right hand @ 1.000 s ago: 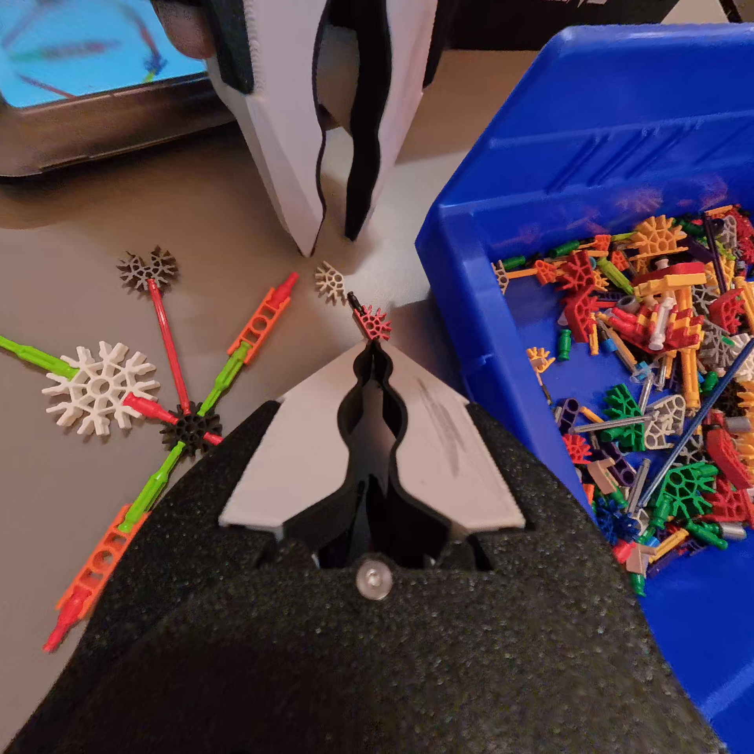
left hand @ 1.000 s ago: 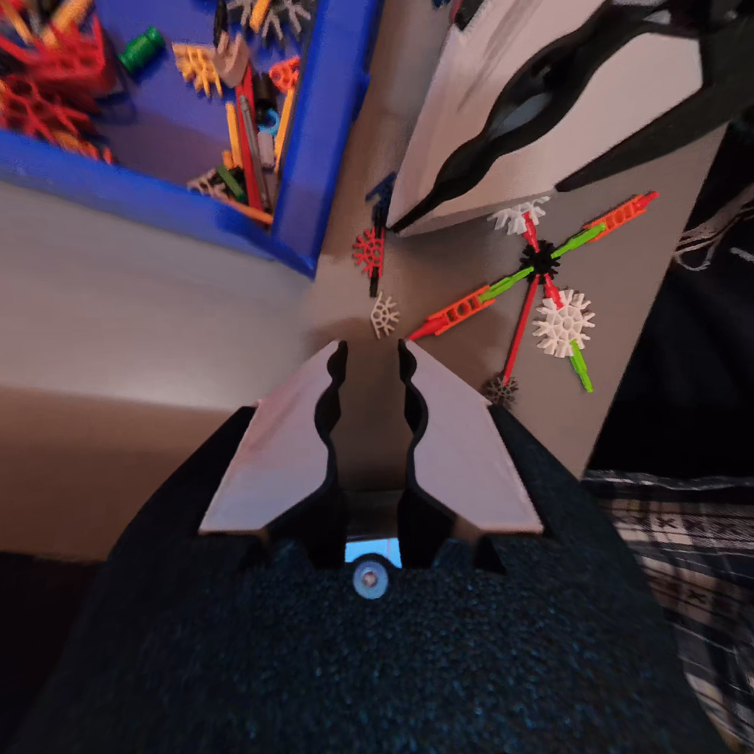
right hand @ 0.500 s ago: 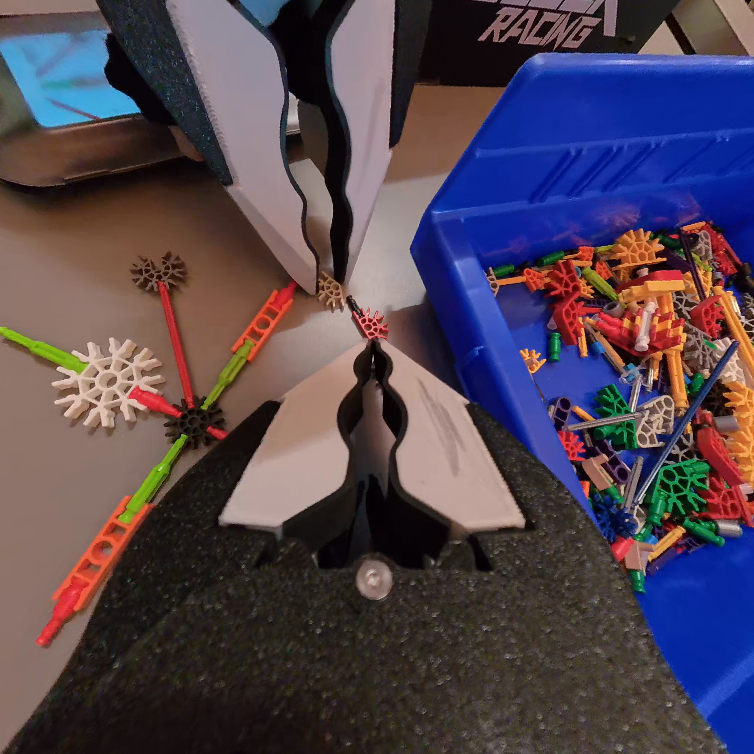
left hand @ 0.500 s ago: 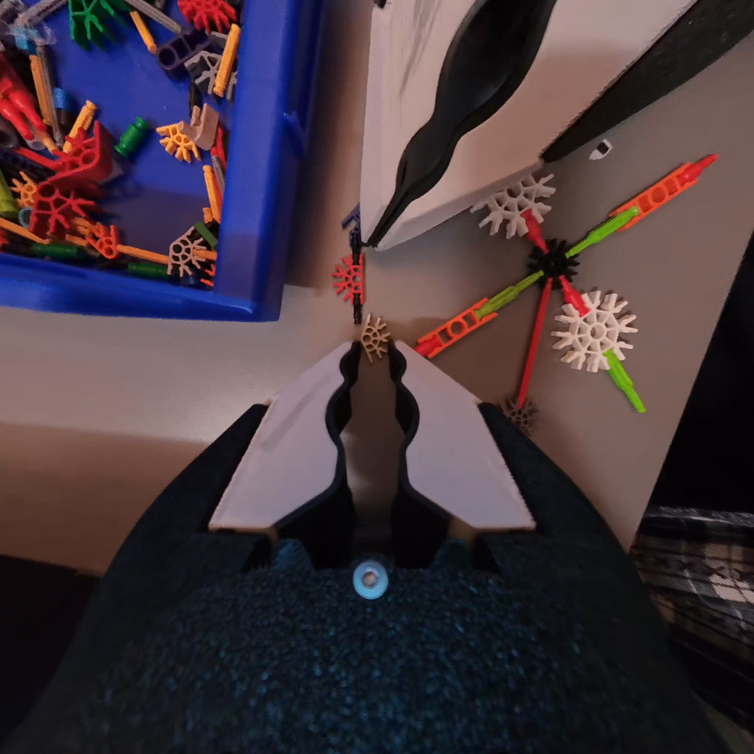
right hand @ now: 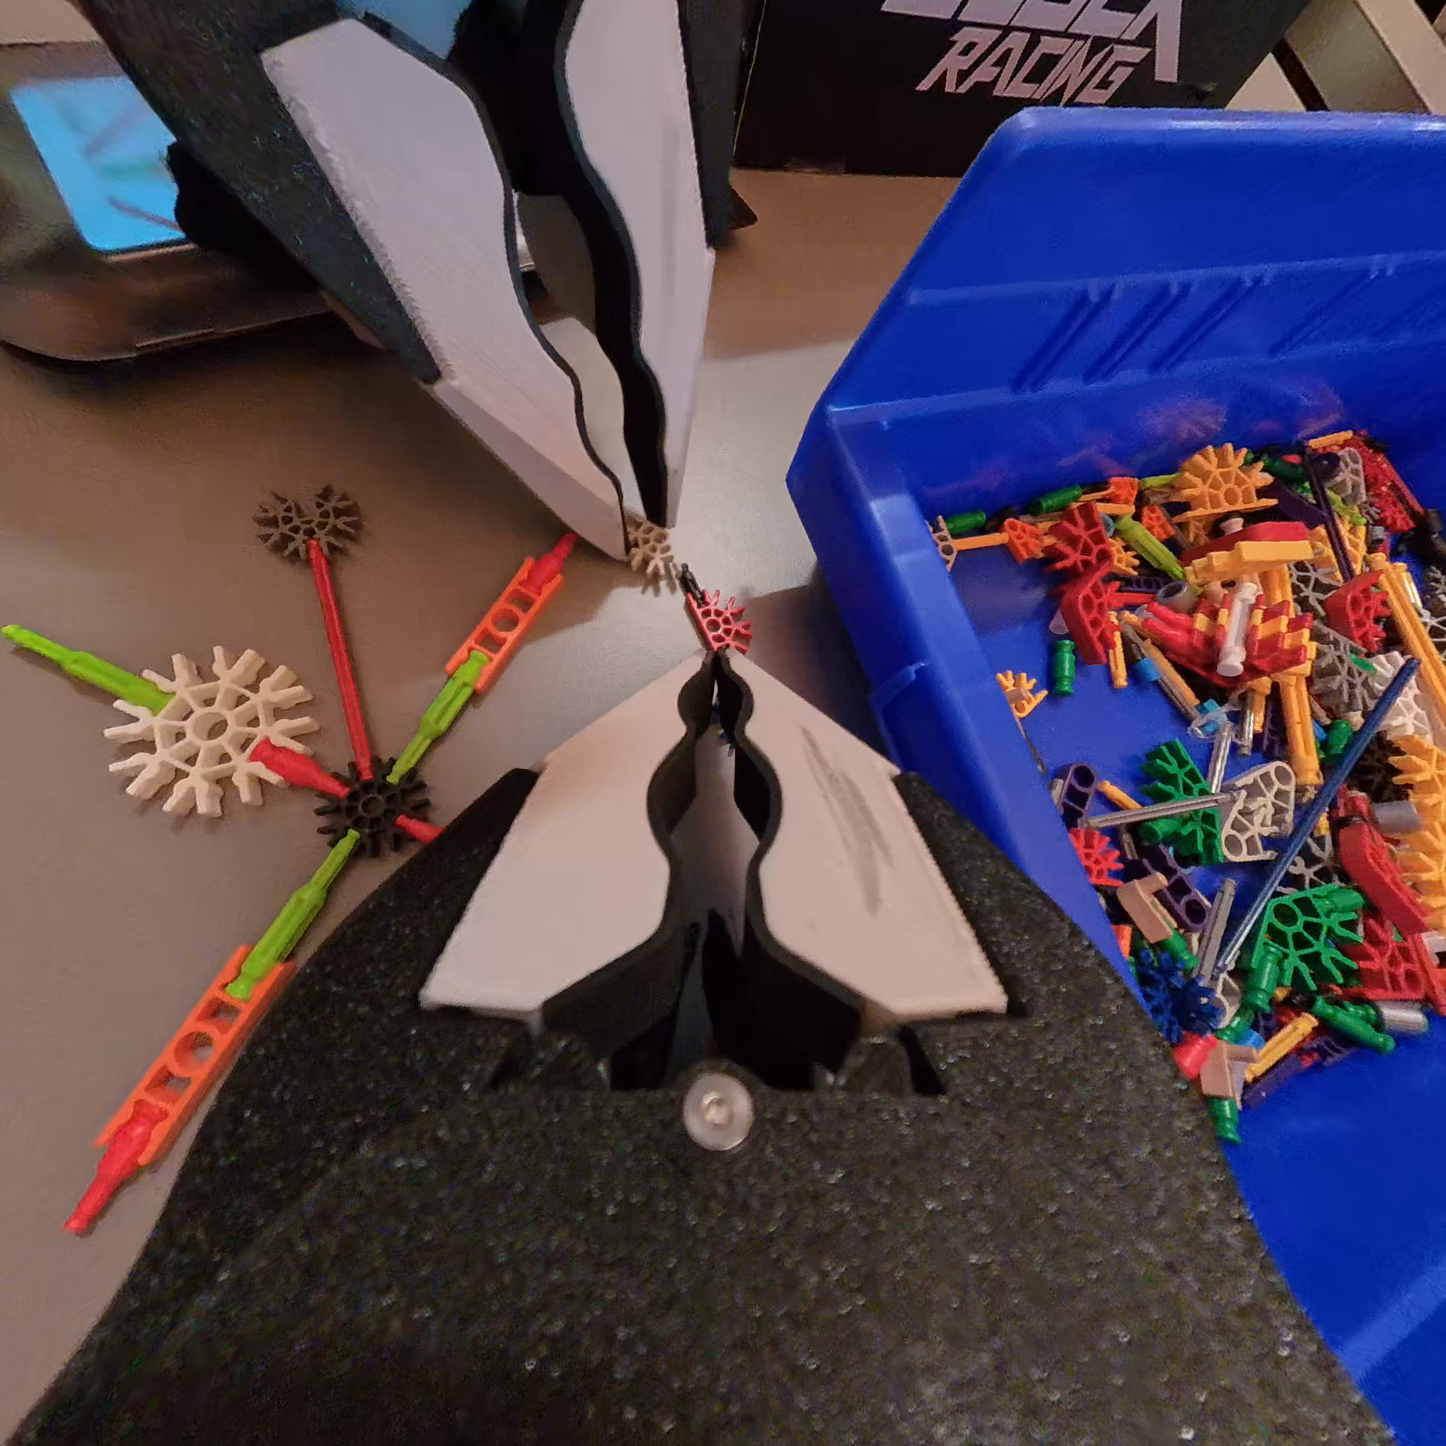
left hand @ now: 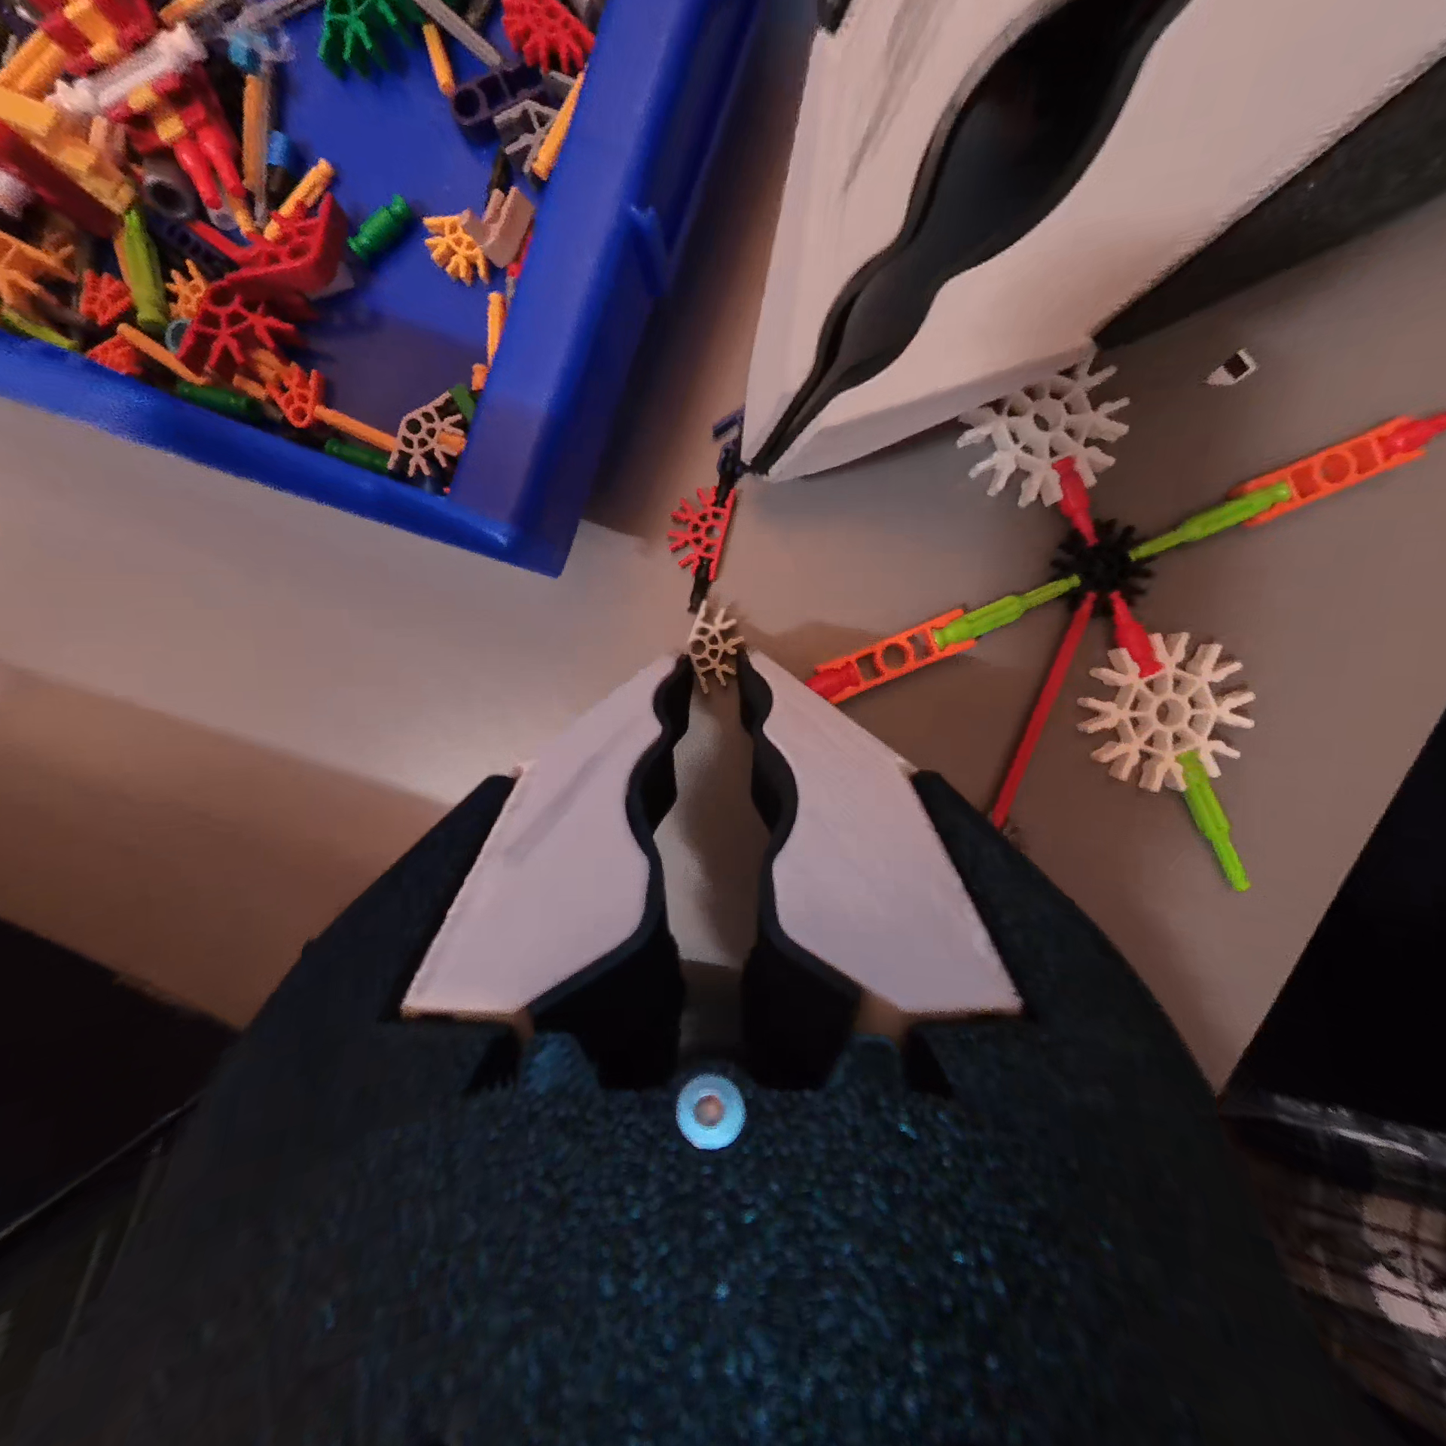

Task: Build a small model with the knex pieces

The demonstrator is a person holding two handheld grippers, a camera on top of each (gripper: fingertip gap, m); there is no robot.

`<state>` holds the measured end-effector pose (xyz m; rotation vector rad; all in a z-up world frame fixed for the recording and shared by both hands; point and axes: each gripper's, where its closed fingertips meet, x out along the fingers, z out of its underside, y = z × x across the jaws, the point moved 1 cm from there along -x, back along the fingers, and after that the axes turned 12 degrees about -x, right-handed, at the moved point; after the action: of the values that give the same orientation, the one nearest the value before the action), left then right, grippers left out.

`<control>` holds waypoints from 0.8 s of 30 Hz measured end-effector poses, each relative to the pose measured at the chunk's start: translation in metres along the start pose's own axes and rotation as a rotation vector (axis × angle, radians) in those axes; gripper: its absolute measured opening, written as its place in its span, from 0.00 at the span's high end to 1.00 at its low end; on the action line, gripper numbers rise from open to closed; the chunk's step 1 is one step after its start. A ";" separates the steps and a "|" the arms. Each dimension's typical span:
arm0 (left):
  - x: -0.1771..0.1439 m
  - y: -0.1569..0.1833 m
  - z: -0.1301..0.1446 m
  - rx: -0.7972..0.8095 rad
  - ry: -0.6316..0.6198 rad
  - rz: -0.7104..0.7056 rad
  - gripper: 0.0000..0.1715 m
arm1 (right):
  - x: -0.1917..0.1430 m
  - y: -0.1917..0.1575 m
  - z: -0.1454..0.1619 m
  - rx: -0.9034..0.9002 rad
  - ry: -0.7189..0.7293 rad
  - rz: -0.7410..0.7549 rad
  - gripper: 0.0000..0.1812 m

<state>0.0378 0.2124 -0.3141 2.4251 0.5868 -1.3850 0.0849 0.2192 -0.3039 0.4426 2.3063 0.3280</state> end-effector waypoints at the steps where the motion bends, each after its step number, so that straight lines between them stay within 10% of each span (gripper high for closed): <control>1: 0.000 0.001 0.000 -0.004 0.004 0.005 0.94 | 0.000 0.000 0.000 0.000 0.001 0.000 1.00; 24: 0.002 0.000 -0.004 -0.081 -0.008 0.001 0.97 | 0.005 -0.001 0.008 0.001 -0.052 -0.006 1.00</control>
<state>0.0413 0.2146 -0.3137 2.3552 0.6277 -1.3431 0.0869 0.2208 -0.3130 0.4396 2.2568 0.3094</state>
